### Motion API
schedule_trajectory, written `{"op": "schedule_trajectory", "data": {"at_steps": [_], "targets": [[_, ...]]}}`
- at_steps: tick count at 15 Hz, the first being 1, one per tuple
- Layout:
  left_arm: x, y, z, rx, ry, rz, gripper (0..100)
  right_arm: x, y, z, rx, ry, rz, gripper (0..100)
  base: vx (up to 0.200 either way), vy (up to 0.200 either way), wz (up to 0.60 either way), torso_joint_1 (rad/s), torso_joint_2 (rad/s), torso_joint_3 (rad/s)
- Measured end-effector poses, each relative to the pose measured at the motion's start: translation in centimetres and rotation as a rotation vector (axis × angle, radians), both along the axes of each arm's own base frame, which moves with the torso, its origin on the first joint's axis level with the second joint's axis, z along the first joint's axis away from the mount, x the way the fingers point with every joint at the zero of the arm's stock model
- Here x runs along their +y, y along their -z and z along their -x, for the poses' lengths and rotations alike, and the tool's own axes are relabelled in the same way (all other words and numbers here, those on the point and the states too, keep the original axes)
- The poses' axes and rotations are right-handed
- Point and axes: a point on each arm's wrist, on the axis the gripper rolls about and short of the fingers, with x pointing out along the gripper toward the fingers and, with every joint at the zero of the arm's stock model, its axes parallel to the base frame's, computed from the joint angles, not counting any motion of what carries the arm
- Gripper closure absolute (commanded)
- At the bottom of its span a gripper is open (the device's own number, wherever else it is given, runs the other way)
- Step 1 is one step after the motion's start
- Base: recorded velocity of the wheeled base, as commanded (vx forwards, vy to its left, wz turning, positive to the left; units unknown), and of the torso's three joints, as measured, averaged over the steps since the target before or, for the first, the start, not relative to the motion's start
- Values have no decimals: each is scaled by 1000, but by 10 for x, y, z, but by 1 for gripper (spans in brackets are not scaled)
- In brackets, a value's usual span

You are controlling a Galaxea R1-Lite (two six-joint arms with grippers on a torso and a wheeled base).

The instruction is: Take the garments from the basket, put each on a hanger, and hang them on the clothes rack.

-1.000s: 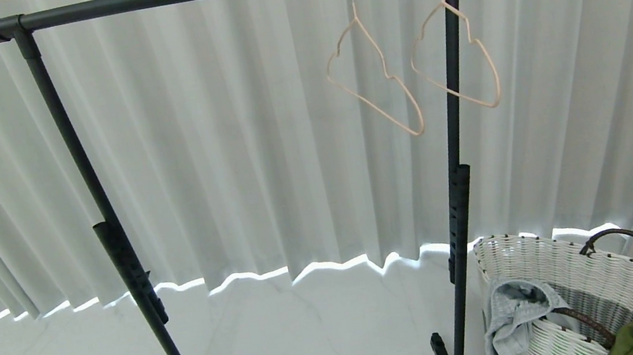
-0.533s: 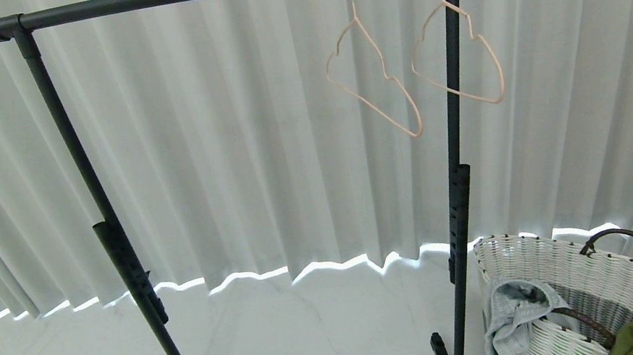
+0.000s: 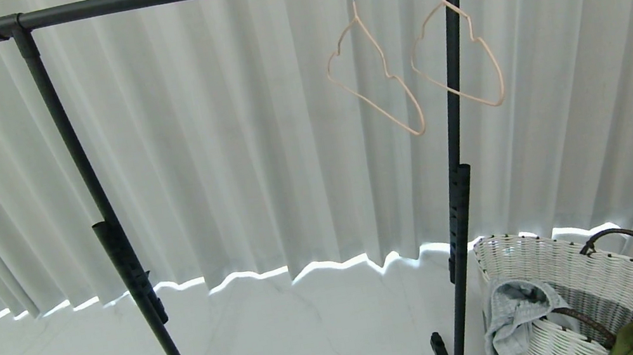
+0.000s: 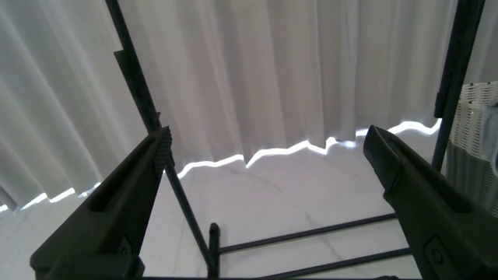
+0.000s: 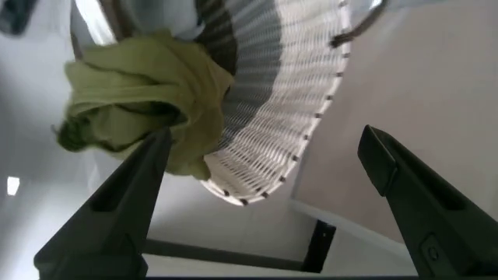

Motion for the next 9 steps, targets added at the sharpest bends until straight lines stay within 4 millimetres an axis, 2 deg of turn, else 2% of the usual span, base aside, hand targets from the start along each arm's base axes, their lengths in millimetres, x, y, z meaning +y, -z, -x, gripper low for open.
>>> {"op": "schedule_trajectory", "data": {"at_steps": [5, 8, 9], "targets": [[0, 0, 0, 6, 3, 27, 0, -9, 37, -32, 34, 9, 3, 0, 0, 0, 0, 0, 0, 0], [0, 0, 0, 6, 3, 29, 0, -12, 52, -41, 38, 21, 13, 0, 0, 0, 0, 0, 0, 0], [0, 0, 0, 6, 3, 29, 0, -13, 56, -41, 53, 25, 10, 100, 0, 0, 0, 0, 0, 0]]}}
